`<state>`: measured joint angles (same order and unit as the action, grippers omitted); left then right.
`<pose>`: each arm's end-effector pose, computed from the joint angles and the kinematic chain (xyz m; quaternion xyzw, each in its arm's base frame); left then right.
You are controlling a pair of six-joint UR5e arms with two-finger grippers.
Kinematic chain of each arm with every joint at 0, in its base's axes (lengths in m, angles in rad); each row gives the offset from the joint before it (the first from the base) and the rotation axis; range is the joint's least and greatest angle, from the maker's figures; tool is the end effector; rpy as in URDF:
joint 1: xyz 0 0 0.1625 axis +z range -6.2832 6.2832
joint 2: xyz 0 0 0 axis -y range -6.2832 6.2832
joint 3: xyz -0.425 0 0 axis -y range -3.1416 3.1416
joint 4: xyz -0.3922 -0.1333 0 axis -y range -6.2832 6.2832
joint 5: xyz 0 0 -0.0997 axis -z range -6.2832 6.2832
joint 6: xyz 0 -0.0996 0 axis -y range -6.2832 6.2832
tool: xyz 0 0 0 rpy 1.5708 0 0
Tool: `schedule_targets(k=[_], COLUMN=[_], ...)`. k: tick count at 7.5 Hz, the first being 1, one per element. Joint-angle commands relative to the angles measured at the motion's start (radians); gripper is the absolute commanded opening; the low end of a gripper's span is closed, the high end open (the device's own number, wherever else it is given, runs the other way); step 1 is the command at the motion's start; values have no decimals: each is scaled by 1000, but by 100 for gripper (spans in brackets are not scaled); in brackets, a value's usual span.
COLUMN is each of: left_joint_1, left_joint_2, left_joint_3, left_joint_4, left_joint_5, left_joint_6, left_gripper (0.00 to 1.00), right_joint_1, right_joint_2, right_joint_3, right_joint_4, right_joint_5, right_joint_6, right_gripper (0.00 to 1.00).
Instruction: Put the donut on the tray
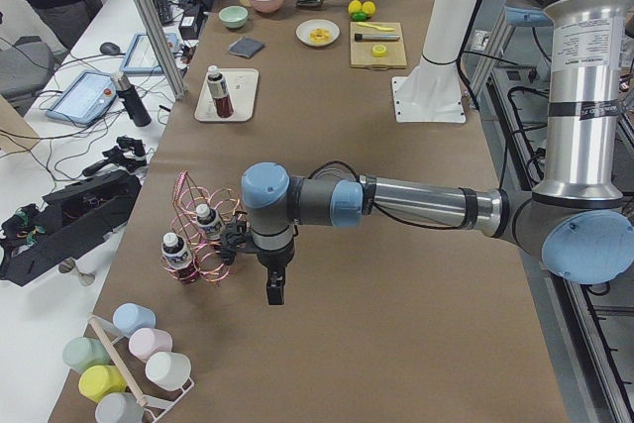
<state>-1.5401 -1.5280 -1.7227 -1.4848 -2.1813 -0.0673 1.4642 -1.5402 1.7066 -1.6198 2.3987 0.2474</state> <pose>-0.0616 -0.4754 0.6237 -0.0037 0.3007 -0.0140 0.9536 0.0057 -0.5102 0.5776 -0.0178 -0.4047 0.0408 0.9134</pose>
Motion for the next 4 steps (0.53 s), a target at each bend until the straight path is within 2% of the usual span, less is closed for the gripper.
schedule_targets(k=[1, 4], left_joint_1=[0, 0], left_joint_2=[2, 3], left_joint_3=[2, 5], left_joint_4=[1, 1], left_joint_5=[0, 2], left_joint_6=[0, 0], left_gripper=[98, 98], right_joint_1=[-180, -324], right_joint_2=[-14, 3], right_joint_3=[1, -2], right_joint_4=[272, 363], right_joint_5=[-27, -38], right_joint_6=[329, 513], right_gripper=[100, 100])
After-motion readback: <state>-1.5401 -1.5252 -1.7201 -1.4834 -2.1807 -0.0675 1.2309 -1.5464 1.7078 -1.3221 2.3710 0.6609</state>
